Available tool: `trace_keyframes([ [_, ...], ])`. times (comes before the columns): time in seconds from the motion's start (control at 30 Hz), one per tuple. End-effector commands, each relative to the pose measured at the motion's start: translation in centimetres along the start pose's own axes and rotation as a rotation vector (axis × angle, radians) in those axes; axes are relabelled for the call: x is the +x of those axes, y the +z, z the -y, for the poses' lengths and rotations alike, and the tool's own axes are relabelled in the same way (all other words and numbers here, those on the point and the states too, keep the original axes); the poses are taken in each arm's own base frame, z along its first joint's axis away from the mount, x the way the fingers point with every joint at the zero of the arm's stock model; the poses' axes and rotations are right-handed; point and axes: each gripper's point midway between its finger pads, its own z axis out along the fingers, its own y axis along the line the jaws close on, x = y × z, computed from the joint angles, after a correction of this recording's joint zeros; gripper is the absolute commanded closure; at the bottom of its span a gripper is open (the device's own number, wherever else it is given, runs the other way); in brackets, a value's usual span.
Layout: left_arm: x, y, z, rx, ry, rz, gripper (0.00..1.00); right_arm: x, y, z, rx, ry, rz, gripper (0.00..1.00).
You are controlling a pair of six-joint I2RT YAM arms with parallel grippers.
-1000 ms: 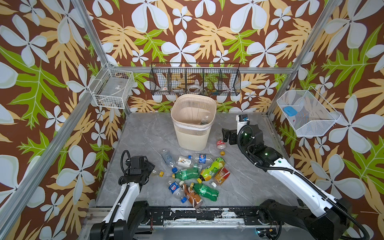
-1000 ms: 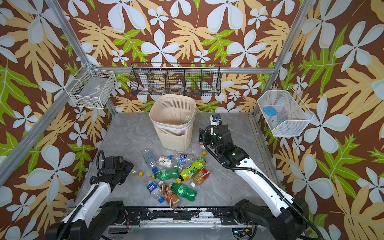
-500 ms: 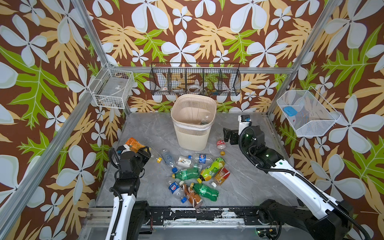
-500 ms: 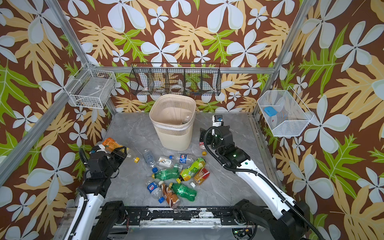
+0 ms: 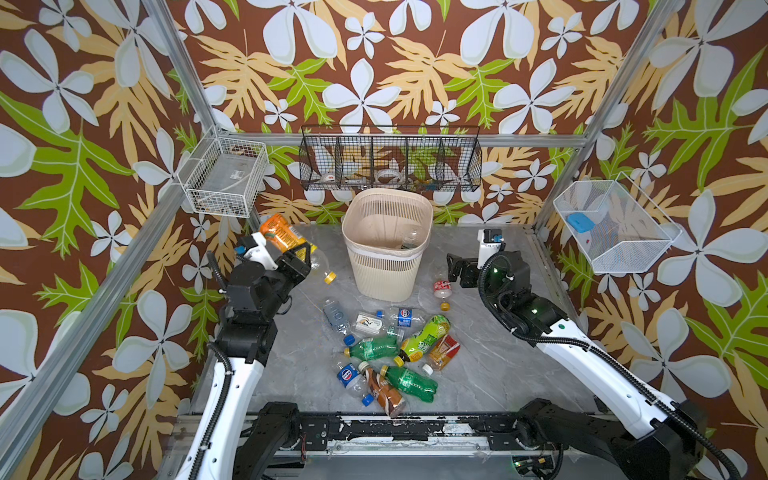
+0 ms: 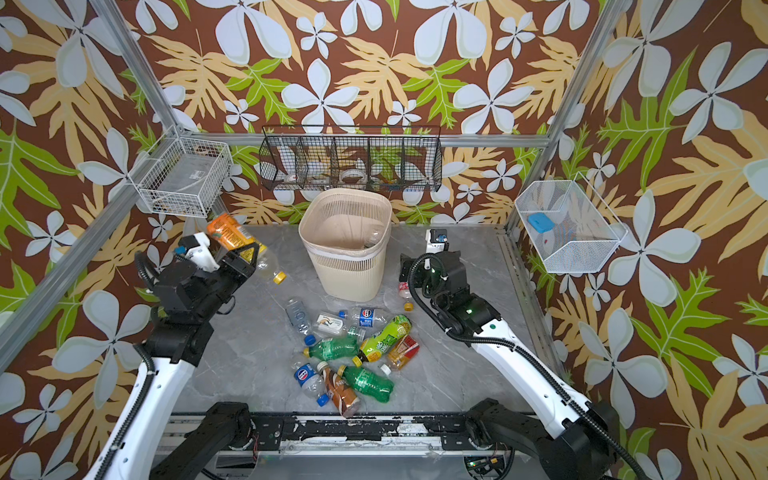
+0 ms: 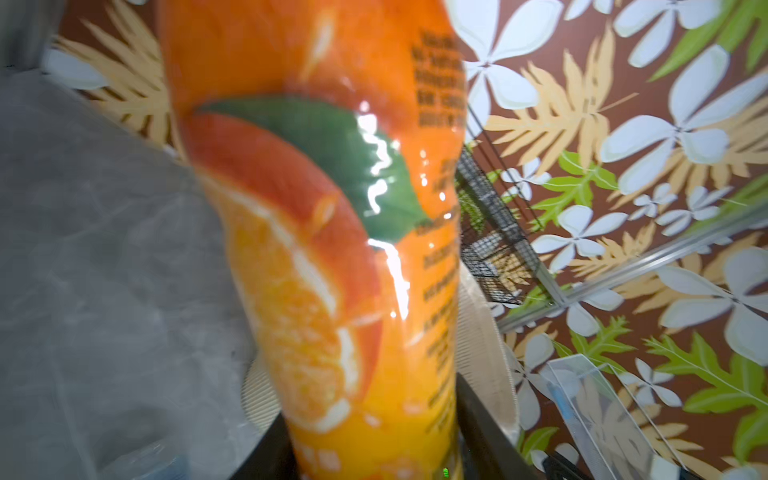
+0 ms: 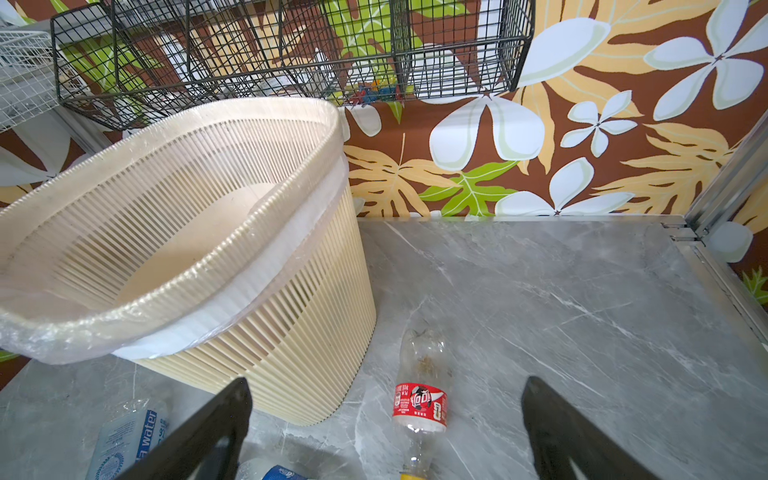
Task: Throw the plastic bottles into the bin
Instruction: 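Carry the orange juice bottle over the bin with the left gripper and release it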
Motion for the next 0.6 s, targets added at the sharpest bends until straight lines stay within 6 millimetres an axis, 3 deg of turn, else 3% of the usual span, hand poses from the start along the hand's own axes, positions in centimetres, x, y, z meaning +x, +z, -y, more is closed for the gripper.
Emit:
trace_keyframes([
  [0.0, -1.7, 2.7, 5.0, 0.104, 0.082, 0.045, 0.53, -1.1, -0.3, 0.1, 0.006, 0.023, 0.037, 0.01],
  [0.13, -1.3, 7.6, 10.3, 0.183, 0.155, 0.002, 0.53, -1.2, -0.8, 0.4, 0.018, 0.022, 0.040, 0.00],
  [0.23, 0.0, 11.9, 12.4, 0.210, 0.169, -0.054, 0.53, -1.2, -1.2, 0.8, 0.030, 0.022, 0.043, 0.00],
  [0.4, 3.6, 17.9, 12.6, 0.215, 0.141, -0.174, 0.54, -1.2, -1.8, 1.3, 0.049, 0.024, 0.046, 0.00],
  [0.57, 4.9, 19.6, 12.0, 0.200, 0.127, -0.206, 0.54, -1.3, -2.1, 1.5, 0.056, 0.022, 0.050, 0.00],
])
